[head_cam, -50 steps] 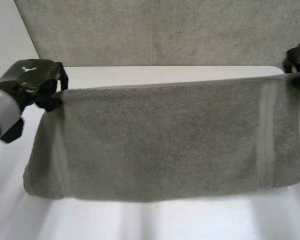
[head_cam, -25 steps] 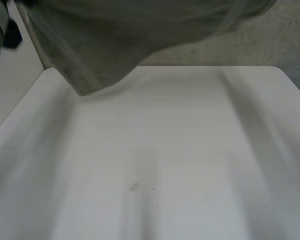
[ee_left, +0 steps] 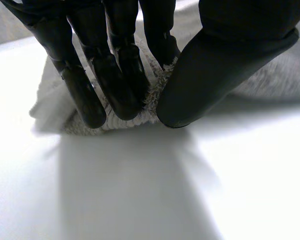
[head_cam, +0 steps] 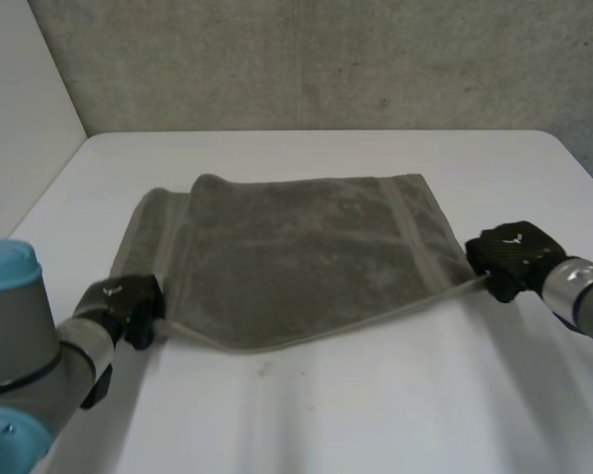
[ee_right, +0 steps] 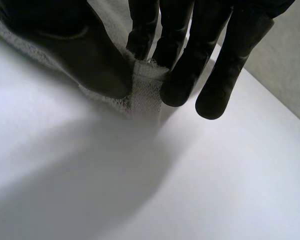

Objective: Fold the towel.

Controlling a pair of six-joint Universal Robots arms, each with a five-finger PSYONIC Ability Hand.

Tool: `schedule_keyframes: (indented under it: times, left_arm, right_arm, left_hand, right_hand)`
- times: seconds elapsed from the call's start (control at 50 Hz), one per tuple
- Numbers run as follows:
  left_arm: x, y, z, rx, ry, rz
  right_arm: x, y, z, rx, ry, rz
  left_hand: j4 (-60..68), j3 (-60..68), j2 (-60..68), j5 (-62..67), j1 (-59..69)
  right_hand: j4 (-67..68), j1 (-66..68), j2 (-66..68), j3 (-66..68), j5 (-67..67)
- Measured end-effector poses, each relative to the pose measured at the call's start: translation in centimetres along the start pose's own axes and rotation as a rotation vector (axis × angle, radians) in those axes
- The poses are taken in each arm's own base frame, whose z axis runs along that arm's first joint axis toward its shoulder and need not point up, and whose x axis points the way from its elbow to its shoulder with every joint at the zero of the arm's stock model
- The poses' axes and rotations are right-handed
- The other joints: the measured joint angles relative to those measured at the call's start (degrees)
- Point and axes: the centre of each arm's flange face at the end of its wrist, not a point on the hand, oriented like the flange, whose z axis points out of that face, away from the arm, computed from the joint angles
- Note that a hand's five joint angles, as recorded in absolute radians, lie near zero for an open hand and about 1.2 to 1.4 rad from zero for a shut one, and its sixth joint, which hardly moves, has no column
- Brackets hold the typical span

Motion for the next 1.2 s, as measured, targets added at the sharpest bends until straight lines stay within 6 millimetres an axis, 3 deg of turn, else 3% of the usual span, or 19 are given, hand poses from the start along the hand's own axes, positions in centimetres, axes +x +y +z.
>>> schedule_keyframes:
  times: [0.06, 0.12, 0.22, 0.44, 0.62, 0.76, 0.84, 1.0, 1.2]
  left_arm:
    - [0.1, 0.5, -0.8, -0.014, 0.004, 0.03]
    - [0.1, 0.4, -2.0, -0.002, 0.004, 0.05]
    - [0.1, -0.6, -3.5, 0.053, 0.003, 0.056]
    - [0.5, -4.4, -4.1, 0.207, 0.079, 0.082]
    - [-0.7, -7.1, -1.9, 0.269, 0.061, 0.233]
    - [-1.5, -6.1, 0.0, 0.196, 0.039, 0.346]
    - [-2.0, -5.0, 0.1, 0.129, 0.035, 0.367]
    - [-1.9, -2.9, -2.2, -0.01, 0.086, 0.346]
    - [-0.8, -0.7, -4.8, -0.057, 0.153, 0.325]
  right_arm:
    - [0.9, 0.3, -0.8, -0.008, 0.029, 0.016]
    - [2.0, 0.6, -1.8, -0.013, 0.064, 0.035]
    - [3.1, 1.2, -3.2, -0.011, 0.087, 0.066]
    - [3.0, 2.3, -3.7, 0.014, 0.052, 0.093]
    - [2.5, 2.6, -3.6, 0.022, 0.047, 0.081]
    - [2.3, 2.8, -3.5, 0.017, 0.042, 0.082]
    - [2.2, 2.9, -3.5, 0.013, 0.039, 0.081]
    - [2.0, 3.3, -3.4, -0.002, 0.032, 0.057]
    - [1.8, 3.6, -3.2, -0.013, 0.023, 0.045]
  left_hand:
    - [-3.17, -3.09, -3.08, -0.82, -1.18]
    - [-23.89, -24.74, -24.77, -22.85, -23.2]
    - [-42.49, -42.29, -42.69, -41.57, -41.06]
    - [-46.19, -46.04, -46.12, -45.22, -44.52]
    - [-46.16, -46.02, -46.06, -45.03, -44.52]
    - [-46.17, -46.03, -46.07, -45.05, -44.52]
    - [-46.17, -46.03, -46.07, -45.03, -44.52]
    - [-46.13, -45.97, -45.99, -45.0, -44.52]
    - [-43.56, -43.43, -43.46, -42.22, -42.16]
  right_hand:
    - [0.0, 0.0, 0.0, 0.0, 0.0]
    - [0.0, 0.0, 0.0, 0.0, 0.0]
    - [0.0, 0.0, 0.0, 0.0, 0.0]
    - [0.0, 0.0, 0.0, 0.0, 0.0]
    - [0.0, 0.0, 0.0, 0.01, 0.0]
    - [0.0, 0.0, 0.0, 0.03, 0.0]
    - [0.0, 0.0, 0.0, 0.04, 0.01]
    - [0.0, 0.0, 0.0, 0.04, 0.0]
    - [0.0, 0.0, 0.0, 0.05, 0.0]
